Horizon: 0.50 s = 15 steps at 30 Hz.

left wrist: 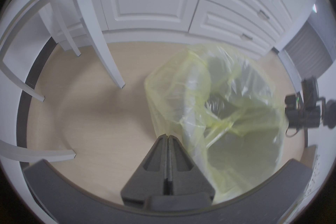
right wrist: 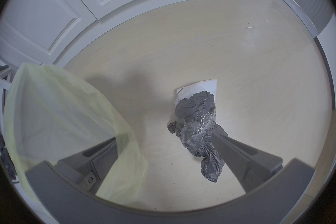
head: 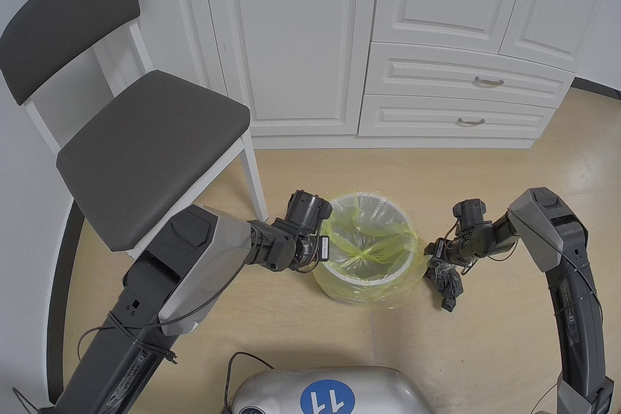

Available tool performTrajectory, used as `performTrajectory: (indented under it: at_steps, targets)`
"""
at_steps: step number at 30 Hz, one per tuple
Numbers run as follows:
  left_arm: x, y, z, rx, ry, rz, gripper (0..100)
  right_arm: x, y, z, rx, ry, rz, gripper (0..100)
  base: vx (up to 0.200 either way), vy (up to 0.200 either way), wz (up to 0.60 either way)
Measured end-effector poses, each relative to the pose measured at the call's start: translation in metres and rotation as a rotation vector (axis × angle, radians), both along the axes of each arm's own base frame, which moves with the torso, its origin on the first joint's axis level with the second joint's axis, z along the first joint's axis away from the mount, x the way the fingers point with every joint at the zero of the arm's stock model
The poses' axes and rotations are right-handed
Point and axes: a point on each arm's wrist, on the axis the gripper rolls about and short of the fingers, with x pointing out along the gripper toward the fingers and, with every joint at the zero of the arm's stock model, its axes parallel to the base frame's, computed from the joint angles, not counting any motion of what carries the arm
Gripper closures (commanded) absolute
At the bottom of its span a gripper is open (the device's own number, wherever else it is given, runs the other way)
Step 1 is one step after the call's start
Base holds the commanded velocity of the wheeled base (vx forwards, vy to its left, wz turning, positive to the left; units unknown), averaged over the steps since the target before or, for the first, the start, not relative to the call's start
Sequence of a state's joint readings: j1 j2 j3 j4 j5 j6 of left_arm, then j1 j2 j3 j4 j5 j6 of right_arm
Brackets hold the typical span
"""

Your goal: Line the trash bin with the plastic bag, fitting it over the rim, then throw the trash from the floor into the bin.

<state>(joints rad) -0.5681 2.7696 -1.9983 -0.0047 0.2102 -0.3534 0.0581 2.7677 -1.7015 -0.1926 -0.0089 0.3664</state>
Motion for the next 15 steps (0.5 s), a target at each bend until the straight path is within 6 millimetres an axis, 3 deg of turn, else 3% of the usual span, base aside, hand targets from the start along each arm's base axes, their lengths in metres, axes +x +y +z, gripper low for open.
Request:
performTrajectory:
  at_steps: [6, 15]
  targets:
    - [0.013, 0.009, 0.007, -0.088, -0.073, 0.06, 100, 0.0, -0.005, 0.0, 0.002, -0.001, -0.01, 0, 0.0, 0.0, 0.0]
    - [0.021, 0.02, -0.01, -0.112, -0.072, 0.107, 100, 0.001, -0.006, -0.001, -0.004, -0.005, -0.016, 0, 0.0, 0.0, 0.0]
